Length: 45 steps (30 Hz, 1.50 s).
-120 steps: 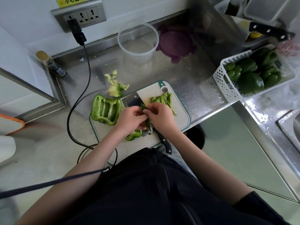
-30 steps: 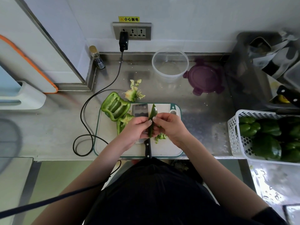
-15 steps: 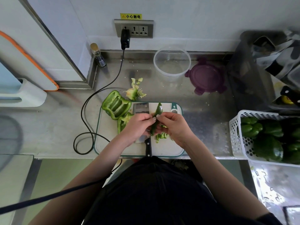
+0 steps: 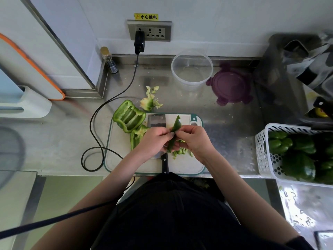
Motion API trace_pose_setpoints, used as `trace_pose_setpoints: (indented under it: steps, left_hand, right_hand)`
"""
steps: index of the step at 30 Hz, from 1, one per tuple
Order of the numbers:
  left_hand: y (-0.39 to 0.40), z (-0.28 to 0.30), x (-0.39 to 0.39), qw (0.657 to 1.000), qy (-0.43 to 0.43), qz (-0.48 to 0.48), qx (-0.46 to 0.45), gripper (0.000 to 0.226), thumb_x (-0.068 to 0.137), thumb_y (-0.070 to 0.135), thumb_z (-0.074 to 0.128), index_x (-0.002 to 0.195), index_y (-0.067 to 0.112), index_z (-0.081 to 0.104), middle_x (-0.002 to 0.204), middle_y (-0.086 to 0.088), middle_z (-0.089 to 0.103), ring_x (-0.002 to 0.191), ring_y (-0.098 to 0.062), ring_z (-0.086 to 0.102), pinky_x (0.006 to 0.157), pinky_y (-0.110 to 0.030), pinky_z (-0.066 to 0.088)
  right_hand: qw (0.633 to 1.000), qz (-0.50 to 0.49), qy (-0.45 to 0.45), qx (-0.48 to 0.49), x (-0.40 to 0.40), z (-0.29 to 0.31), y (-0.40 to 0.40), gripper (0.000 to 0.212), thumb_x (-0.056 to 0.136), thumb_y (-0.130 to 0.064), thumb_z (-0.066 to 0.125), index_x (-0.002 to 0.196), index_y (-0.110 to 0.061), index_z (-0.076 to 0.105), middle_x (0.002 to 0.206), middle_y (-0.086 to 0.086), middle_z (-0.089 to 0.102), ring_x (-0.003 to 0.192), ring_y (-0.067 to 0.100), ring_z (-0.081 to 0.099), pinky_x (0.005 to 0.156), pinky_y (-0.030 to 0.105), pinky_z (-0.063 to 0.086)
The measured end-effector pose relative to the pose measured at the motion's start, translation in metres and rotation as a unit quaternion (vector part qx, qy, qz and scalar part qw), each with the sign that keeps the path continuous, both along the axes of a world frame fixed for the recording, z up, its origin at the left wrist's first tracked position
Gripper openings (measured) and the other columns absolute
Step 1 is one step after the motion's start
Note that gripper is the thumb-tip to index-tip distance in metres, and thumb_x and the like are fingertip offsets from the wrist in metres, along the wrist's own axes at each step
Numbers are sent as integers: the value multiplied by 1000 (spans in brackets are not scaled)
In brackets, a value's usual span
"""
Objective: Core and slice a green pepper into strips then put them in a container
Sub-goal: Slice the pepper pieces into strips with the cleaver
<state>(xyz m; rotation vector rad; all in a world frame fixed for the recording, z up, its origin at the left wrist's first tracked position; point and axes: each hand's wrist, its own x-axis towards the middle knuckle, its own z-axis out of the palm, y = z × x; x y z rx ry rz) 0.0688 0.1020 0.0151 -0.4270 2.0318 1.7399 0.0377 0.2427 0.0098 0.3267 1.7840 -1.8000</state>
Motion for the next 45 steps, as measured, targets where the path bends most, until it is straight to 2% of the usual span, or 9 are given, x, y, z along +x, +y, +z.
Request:
trace_pose_setpoints:
  steps: [5, 11, 16, 20, 25, 29, 41, 43, 45]
  left_hand:
    - [2, -4, 1, 997, 24, -23, -65, 20, 96, 14, 52, 94, 0, 65, 84, -19, 71, 72, -26, 72, 74, -47, 58]
    - [-2, -12, -3, 989, 47, -38, -133, 21, 93, 18, 56, 85, 1, 65, 77, -17, 70, 70, -29, 70, 70, -50, 57]
    - [-2, -17, -1, 972, 122, -9, -199, 10, 82, 18, 71, 87, 9, 70, 77, 1, 71, 68, -12, 68, 68, -27, 55]
    - [2, -21, 1, 950, 168, 1, -265, 18, 71, 20, 80, 85, 12, 70, 75, 4, 68, 70, -9, 63, 67, -23, 52]
    - [-3, -19, -2, 995, 20, 61, -70, 21, 72, 22, 80, 88, 11, 72, 76, 1, 71, 68, -7, 66, 62, -21, 55]
    - [-13, -17, -4, 992, -91, 66, 54, 19, 76, 16, 76, 92, 8, 69, 84, -8, 71, 74, -16, 69, 68, -27, 55]
    - [-6, -20, 2, 984, -94, 62, 139, 10, 93, 10, 55, 89, 5, 63, 82, -8, 71, 78, -19, 70, 82, -33, 57]
    - [-6, -23, 4, 997, -51, 24, 44, 14, 95, 14, 53, 92, 5, 63, 87, -11, 70, 82, -22, 70, 82, -35, 57]
    - [-4, -30, 5, 977, 43, -83, -192, 19, 98, 16, 48, 94, 3, 61, 91, -12, 67, 84, -25, 65, 77, -37, 51]
  right_hand:
    - [999, -1, 9, 41, 2, -5, -3, 14, 88, 4, 58, 75, 2, 64, 61, 6, 60, 53, 18, 60, 63, 28, 59]
    - [1000, -17, -11, 9, 5, -14, -6, 18, 92, -11, 60, 77, -4, 64, 66, 4, 61, 66, 21, 61, 79, 38, 58]
    - [997, -28, -7, 68, 2, -16, -8, 23, 90, -31, 63, 95, -10, 67, 85, 3, 69, 81, 14, 66, 79, 31, 58]
    - [994, -69, -36, 78, 4, -15, -14, 15, 90, -14, 64, 100, -3, 67, 89, 11, 70, 77, 18, 68, 73, 29, 59]
    - [992, -114, -8, 53, 3, -8, -8, 8, 83, -8, 72, 85, -6, 64, 78, 6, 70, 69, 16, 70, 69, 26, 59]
    - [993, -98, -48, -44, 4, -7, -6, 4, 84, -2, 68, 81, -2, 65, 72, 6, 70, 69, 17, 69, 69, 26, 59]
    - [981, -62, -114, -144, 0, -17, 2, 16, 93, -2, 53, 81, 1, 62, 68, 7, 66, 65, 14, 63, 68, 24, 58]
    - [996, -30, -70, -46, 0, -16, -1, 15, 94, -3, 54, 87, 7, 63, 69, 9, 64, 65, 16, 62, 70, 28, 59]
    - [989, 34, 26, 144, 1, -16, -4, 19, 94, -6, 56, 89, 11, 63, 70, 12, 60, 65, 20, 59, 69, 35, 56]
